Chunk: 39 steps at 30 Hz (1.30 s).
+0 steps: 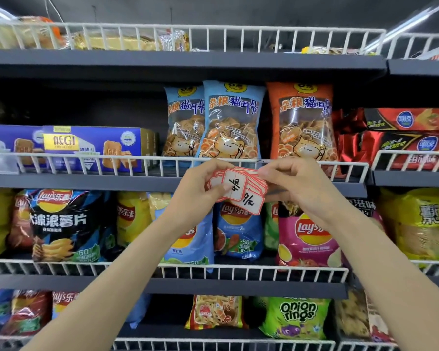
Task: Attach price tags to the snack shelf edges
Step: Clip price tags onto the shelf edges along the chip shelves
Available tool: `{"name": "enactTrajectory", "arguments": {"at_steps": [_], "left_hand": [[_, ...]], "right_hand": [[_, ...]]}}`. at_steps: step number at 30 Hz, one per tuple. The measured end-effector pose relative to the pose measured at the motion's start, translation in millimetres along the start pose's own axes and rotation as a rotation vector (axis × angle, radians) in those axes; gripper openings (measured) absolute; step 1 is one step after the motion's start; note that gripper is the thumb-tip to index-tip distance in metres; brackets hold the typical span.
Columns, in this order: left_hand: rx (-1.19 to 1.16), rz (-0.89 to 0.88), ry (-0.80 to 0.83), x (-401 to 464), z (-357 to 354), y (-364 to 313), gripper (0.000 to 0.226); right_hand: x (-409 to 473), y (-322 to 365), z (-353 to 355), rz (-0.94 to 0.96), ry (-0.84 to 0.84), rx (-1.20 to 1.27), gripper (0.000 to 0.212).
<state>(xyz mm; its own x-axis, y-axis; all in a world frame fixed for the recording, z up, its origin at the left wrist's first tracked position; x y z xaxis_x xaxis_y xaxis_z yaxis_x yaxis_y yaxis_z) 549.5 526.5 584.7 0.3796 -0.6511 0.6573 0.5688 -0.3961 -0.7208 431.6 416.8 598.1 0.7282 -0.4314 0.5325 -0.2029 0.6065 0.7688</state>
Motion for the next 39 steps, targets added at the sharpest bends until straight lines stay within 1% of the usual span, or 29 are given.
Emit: {"name": "enactTrajectory", "arguments": {"at_steps": [3, 6, 9, 12, 15, 18, 19, 21, 22, 26, 28, 30, 34, 39], "left_hand": [[-0.007, 0.045, -0.039, 0, 3, 7, 0.024], [0.004, 0.102, -0.107, 3, 7, 14, 0.022], [0.029, 0.123, -0.106, 5, 9, 17, 0.022], [0.056, 0.13, -0.09, 4, 12, 20, 0.02], [0.018, 0.124, -0.085, 3, 14, 21, 0.021], [-0.056, 0.116, -0.063, 3, 12, 21, 0.021], [-0.062, 0.114, -0.06, 3, 10, 21, 0.022], [-0.044, 0.112, -0.067, 5, 9, 22, 0.023], [-0.032, 0.117, -0.079, 7, 9, 23, 0.023], [-0.013, 0.128, -0.118, 11, 10, 26, 0.023], [-0.012, 0.127, -0.116, 11, 10, 25, 0.022], [-0.018, 0.123, -0.115, 11, 9, 25, 0.022], [-0.026, 0.115, -0.109, 11, 8, 23, 0.023], [-0.036, 0.101, -0.095, 9, 12, 20, 0.021]], "right_hand": [[5, -2, -3, 0.01, -0.045, 0.002, 0.014], [7, -1, -3, 0.081, -0.182, -0.047, 0.013], [9, -1, -2, 0.133, -0.288, -0.058, 0.014], [10, -5, 2, 0.109, -0.324, 0.009, 0.012], [10, -8, 5, 0.091, -0.317, 0.047, 0.011], [10, -6, 3, 0.144, -0.253, -0.126, 0.017], [10, -6, 0, 0.152, -0.225, -0.188, 0.021], [12, -8, -6, 0.123, -0.169, -0.24, 0.03], [13, -10, -7, 0.098, -0.147, -0.236, 0.031], [14, -15, -8, -0.014, -0.049, -0.083, 0.018], [14, -15, -8, -0.017, -0.014, -0.1, 0.015], [14, -13, -4, 0.002, -0.051, -0.126, 0.011], [14, -10, 4, 0.01, -0.135, -0.055, 0.005], [14, -14, 14, -0.047, -0.213, 0.108, 0.006]]}}
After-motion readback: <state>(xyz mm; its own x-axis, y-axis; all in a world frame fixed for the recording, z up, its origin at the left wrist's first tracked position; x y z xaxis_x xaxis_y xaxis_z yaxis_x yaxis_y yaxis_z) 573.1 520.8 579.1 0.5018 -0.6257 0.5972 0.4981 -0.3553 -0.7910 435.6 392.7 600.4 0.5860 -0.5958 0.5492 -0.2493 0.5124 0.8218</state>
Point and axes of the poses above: each hand's wrist, its own x-axis towards the middle knuckle, its own z-axis out of the back of the hand, y = z × x, the point moved 6 cm from there along x, towards the middle knuckle, and after that the axes turned 9 degrees about -x, right-handed, at the moved point
